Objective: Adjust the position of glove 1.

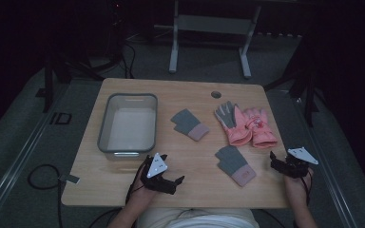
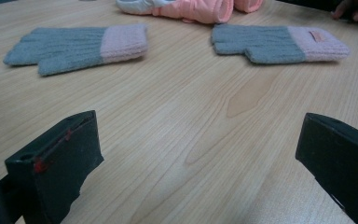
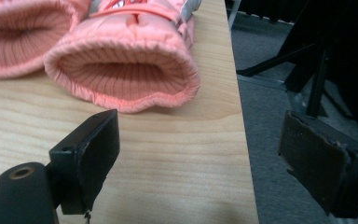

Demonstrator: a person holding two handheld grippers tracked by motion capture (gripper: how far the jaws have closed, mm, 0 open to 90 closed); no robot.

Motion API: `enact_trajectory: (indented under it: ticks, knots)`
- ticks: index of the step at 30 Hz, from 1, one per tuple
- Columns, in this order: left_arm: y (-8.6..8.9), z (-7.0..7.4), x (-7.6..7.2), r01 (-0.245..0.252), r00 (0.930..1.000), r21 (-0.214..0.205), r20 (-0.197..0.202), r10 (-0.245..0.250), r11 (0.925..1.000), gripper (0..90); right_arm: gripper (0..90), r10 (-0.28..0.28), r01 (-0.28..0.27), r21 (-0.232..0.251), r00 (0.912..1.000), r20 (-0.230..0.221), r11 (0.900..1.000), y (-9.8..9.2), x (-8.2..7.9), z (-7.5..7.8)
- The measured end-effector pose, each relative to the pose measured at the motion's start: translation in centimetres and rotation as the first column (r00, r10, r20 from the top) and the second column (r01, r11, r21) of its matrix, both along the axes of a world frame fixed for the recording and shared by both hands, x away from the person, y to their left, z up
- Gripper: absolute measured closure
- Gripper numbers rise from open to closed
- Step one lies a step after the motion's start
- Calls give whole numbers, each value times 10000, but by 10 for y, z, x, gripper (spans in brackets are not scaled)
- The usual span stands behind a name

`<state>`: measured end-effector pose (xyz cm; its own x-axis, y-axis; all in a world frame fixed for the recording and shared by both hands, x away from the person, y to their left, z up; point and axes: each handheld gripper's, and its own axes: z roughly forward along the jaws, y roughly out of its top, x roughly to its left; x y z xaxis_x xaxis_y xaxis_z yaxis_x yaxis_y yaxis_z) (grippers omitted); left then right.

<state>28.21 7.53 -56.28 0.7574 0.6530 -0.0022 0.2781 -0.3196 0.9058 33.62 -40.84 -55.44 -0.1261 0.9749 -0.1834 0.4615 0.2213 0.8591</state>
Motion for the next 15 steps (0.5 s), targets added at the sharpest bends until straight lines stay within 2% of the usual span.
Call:
enact_trajectory:
  ticks: [3, 4, 8, 11, 15]
  knots:
    - [-1, 0, 0, -10, 10000, 101, -43, 10, 9999, 0, 127, -68, 67, -97, 9999, -129, 9999, 1, 0, 0]
    - [-1, 0, 1, 0, 10000, 101, -69, 0, 9999, 0, 131, -210, 211, 71, 9997, -116, 9998, -1, 0, 0]
    - [0, 0, 0, -7, 10000, 29, -20, 7, 10000, 0, 132, -425, 427, 139, 9990, -167, 9990, -3, 1, 0]
    - [-1, 0, 1, 4, 9999, 23, -118, -4, 10000, 0, 132, -259, 261, 54, 9993, -260, 9996, -2, 2, 0]
    - [0, 0, 2, 65, 9998, 50, -182, -64, 10000, 0, 133, -140, 147, 280, 9995, -275, 9995, -3, 1, 0]
